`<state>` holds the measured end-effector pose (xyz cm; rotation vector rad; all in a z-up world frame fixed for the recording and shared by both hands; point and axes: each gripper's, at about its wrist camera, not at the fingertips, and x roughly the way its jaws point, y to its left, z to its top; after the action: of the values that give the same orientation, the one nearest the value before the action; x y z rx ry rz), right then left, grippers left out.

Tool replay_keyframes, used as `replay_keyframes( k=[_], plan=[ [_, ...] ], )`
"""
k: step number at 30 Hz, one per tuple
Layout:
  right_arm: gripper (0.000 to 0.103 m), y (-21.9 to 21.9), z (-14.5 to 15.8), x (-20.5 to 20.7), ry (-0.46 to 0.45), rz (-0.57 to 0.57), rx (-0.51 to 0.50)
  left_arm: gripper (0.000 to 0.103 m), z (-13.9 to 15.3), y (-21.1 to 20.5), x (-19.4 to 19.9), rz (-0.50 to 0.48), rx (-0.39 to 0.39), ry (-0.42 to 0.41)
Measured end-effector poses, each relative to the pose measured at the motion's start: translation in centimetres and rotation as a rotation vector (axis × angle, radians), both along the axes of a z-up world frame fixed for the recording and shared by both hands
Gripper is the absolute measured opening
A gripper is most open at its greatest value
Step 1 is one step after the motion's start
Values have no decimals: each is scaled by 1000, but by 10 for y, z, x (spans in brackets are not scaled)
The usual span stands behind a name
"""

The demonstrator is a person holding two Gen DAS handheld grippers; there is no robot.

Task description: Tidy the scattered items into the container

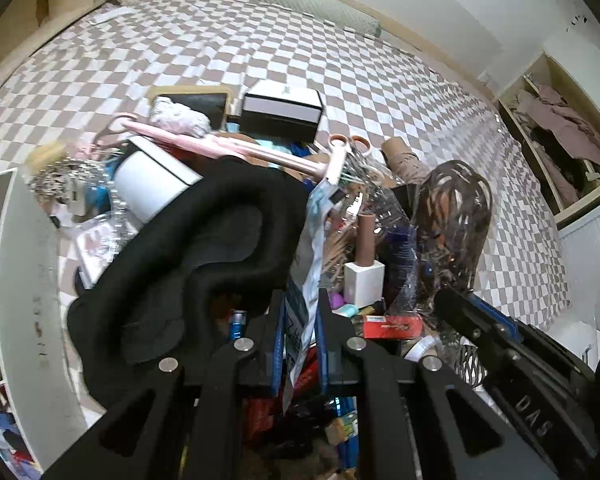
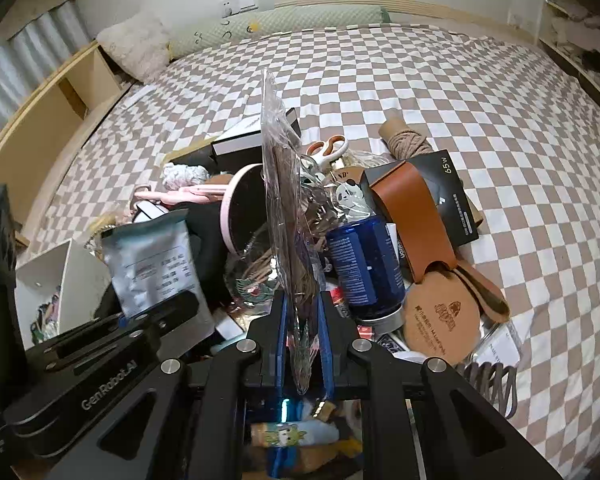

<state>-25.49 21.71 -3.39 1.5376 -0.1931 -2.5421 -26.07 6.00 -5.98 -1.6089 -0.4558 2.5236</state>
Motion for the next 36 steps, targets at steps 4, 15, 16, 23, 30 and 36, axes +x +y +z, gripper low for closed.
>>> replay_keyframes(
  k=[4, 15, 16, 23, 30, 36],
  plan=[
    [16, -4, 6, 2, 7, -7, -42, 13, 10, -13, 8, 17, -22, 29],
    [15, -6, 19, 2, 28, -32, -123, 14, 33, -45, 26, 60, -85, 104],
    [15, -5, 19, 2, 27, -39, -129, 14, 34, -49, 28, 69, -88, 107],
    [15, -5, 16, 2, 14, -54, -134, 14, 45, -76, 40, 126, -92, 133],
    [15, -8, 21, 4, 21, -43, -155, 14, 56, -109, 53, 182, -74, 150],
    [15, -10, 25, 5, 29, -37, -171, 14, 56, -122, 60, 198, -74, 145]
  ],
)
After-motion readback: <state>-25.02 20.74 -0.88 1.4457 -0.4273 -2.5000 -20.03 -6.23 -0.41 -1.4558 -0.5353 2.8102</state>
